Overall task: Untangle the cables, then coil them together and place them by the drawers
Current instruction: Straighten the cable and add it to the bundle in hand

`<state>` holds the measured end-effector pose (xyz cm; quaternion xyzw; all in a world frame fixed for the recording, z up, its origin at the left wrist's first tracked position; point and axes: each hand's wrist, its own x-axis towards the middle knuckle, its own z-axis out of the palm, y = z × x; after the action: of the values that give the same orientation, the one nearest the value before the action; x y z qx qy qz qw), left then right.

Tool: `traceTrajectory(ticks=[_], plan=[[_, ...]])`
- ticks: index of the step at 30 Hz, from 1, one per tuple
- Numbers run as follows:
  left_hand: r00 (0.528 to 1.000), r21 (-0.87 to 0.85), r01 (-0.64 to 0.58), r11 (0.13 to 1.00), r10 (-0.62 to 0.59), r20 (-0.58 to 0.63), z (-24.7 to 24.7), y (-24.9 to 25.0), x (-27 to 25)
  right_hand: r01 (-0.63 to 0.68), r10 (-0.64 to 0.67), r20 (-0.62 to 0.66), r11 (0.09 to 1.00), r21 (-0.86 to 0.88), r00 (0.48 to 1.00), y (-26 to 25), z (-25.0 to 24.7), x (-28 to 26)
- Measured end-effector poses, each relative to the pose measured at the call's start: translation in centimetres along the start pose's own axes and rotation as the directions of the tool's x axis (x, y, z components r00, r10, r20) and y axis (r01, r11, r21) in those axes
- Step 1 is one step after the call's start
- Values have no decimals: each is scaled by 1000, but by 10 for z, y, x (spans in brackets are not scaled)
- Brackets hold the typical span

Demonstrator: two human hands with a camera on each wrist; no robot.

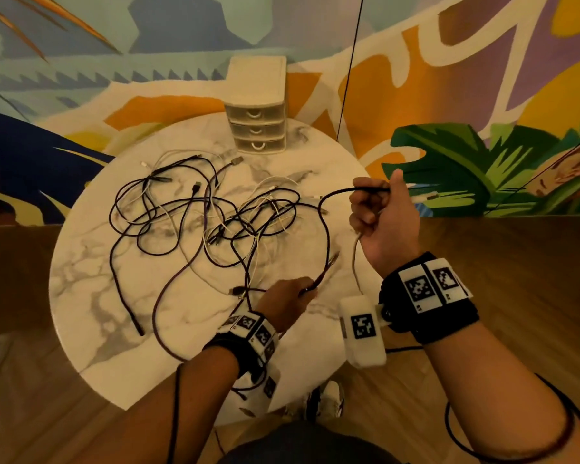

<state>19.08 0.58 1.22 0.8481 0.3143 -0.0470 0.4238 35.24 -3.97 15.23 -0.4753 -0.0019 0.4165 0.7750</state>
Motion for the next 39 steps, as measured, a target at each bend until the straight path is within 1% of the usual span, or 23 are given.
traceTrajectory(ticks=[2,3,5,6,8,10,12,14,16,18,20,23,25,28,30,31,32,33,34,35,36,37,39], plan=[[997,-214,-69,975,59,-53,-4,2,-7,14,-15,-89,1000,-17,996,3,-14,8],[985,-321,-108,941,58,-162,-9,1,-8,13,-15,-141,1000,-19,990,5,-22,12],[920,-455,-151,877,-43,-390,-19,-4,-9,12,-14,-249,1000,-13,968,7,-41,20],[885,-488,-144,861,-109,-453,-23,-9,-9,10,-14,-295,1000,-13,955,8,-49,24],[865,-559,-94,824,-210,-455,-27,-19,-12,15,-18,-367,1000,-14,930,9,-62,29],[882,-571,11,821,-277,-381,-27,-31,-12,34,-40,-407,999,-21,912,8,-69,32],[909,-415,145,898,-287,-302,-31,-37,-11,48,-60,-414,998,-39,908,10,-70,32],[949,-136,222,965,-246,-199,-34,-40,-9,61,-78,-401,997,-54,913,12,-70,34],[968,185,169,968,-128,-216,-38,-36,-9,72,-92,-384,995,-65,919,12,-71,37],[954,247,74,966,4,-299,-46,-30,-11,110,-128,-393,992,-67,911,9,-75,41],[937,49,53,997,-33,-348,-60,-31,-12,135,-162,-442,987,-93,882,4,-81,43],[927,-231,180,956,-243,-284,-75,-50,-15,117,-161,-498,986,-120,852,2,-92,45],[912,-314,215,925,-306,-275,-77,-57,-17,66,-124,-490,989,-134,863,10,-98,44],[879,-546,70,835,-311,-362,-82,-34,-12,-141,40,-389,962,-234,921,27,-102,39],[882,-625,-53,779,-257,-396,-91,-8,-10,-265,136,-287,840,-474,948,37,-102,29],[889,-578,-79,813,-205,-410,-93,3,-11,-231,108,-234,764,-602,966,41,-100,22],[903,-463,-73,883,-139,-407,-94,13,-13,-123,7,-164,694,-710,986,44,-96,15],[926,-292,-47,955,-68,-370,-94,22,-16,49,-153,-56,606,-794,987,45,-90,7],[955,-101,-19,995,-11,-296,-91,32,-20,236,-304,90,491,-839,949,44,-82,-2],[976,64,0,998,14,-217,-86,42,-24,399,-385,250,377,-836,889,42,-70,-10],[986,171,5,985,24,-165,-81,52,-25,496,-379,378,291,-818,845,39,-56,-15],[989,239,2,971,33,-142,-76,62,-25,523,-309,447,234,-820,839,37,-48,-17],[983,332,-24,943,83,-166,-72,73,-24,441,-104,430,126,-889,897,34,-39,-16]])
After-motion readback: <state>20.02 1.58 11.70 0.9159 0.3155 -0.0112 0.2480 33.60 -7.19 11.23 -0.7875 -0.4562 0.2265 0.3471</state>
